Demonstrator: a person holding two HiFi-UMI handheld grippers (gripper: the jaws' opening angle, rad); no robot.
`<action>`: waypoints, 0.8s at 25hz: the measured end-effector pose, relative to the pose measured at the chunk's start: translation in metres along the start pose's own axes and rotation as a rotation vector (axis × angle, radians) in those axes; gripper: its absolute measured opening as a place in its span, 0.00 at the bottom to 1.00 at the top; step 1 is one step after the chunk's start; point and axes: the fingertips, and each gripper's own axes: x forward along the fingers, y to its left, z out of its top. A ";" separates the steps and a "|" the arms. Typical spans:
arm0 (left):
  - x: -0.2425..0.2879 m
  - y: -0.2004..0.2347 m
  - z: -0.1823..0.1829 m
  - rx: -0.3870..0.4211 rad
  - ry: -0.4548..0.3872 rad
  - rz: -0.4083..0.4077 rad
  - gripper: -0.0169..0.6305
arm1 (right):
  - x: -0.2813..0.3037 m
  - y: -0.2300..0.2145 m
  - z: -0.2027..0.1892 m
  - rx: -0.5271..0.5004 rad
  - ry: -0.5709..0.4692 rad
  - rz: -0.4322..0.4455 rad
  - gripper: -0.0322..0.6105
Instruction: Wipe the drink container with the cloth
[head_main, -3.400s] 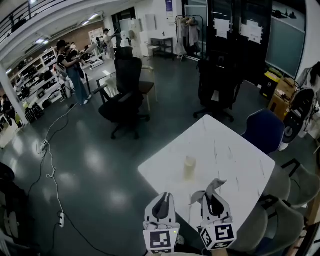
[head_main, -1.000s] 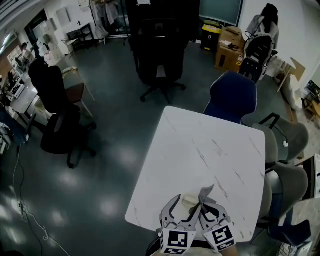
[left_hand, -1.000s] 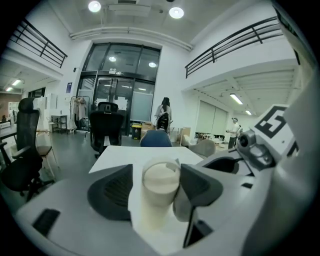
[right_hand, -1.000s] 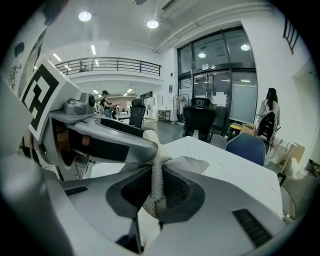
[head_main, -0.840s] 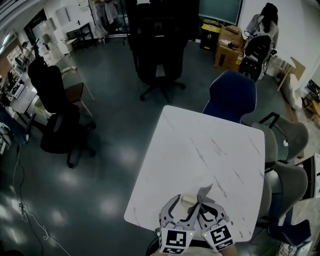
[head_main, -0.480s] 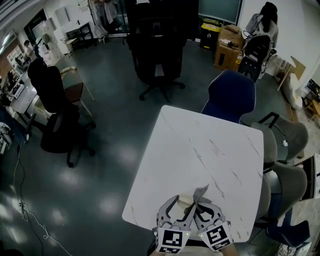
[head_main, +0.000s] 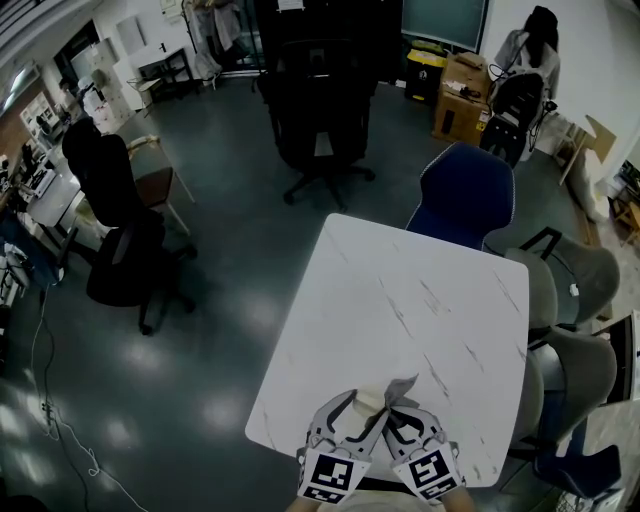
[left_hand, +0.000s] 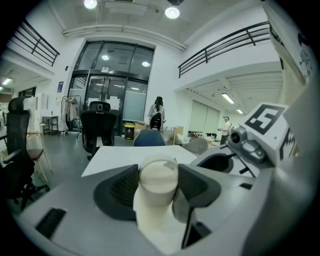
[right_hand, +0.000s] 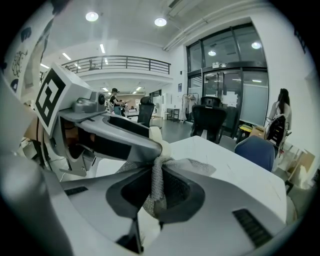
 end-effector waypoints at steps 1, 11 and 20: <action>0.000 0.000 -0.001 0.002 0.000 -0.006 0.42 | 0.001 0.000 -0.001 0.001 -0.001 0.000 0.14; -0.002 -0.001 0.000 0.024 -0.009 -0.062 0.42 | 0.009 0.001 -0.014 0.010 0.030 0.009 0.14; -0.002 0.000 -0.001 0.052 -0.006 -0.125 0.42 | 0.022 0.003 -0.032 0.004 0.071 0.037 0.14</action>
